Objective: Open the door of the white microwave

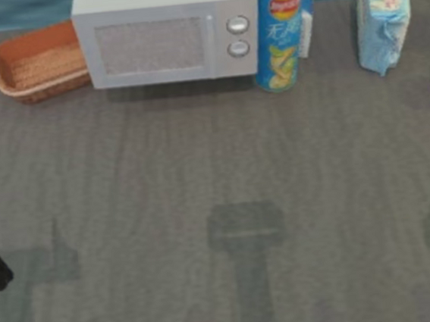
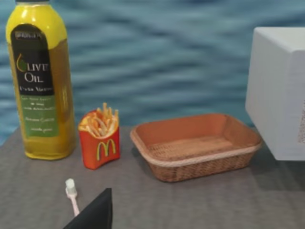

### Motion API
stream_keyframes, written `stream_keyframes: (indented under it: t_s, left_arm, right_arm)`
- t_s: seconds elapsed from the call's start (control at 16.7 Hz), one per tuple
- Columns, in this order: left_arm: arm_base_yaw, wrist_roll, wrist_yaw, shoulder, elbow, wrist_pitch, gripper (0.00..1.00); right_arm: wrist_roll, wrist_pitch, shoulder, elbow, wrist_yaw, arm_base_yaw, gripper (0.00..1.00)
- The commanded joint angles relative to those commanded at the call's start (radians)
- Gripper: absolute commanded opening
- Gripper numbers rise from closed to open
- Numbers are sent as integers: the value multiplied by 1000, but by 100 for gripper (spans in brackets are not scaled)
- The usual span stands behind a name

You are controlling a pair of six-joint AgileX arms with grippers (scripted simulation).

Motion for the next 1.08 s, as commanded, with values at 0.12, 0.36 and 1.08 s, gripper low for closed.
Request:
stream_keyframes:
  t_s: [0.12, 0.36, 1.08]
  left_arm:
    - [0, 0, 0, 0, 0, 0, 100]
    - [-25, -14, 1, 76, 85, -53, 100]
    - [-256, -155, -71, 996, 968, -690, 100]
  right_arm:
    - [0, 0, 0, 0, 0, 0, 100]
    - [0, 0, 0, 0, 0, 0, 100]
    - [0, 0, 0, 0, 0, 0, 100]
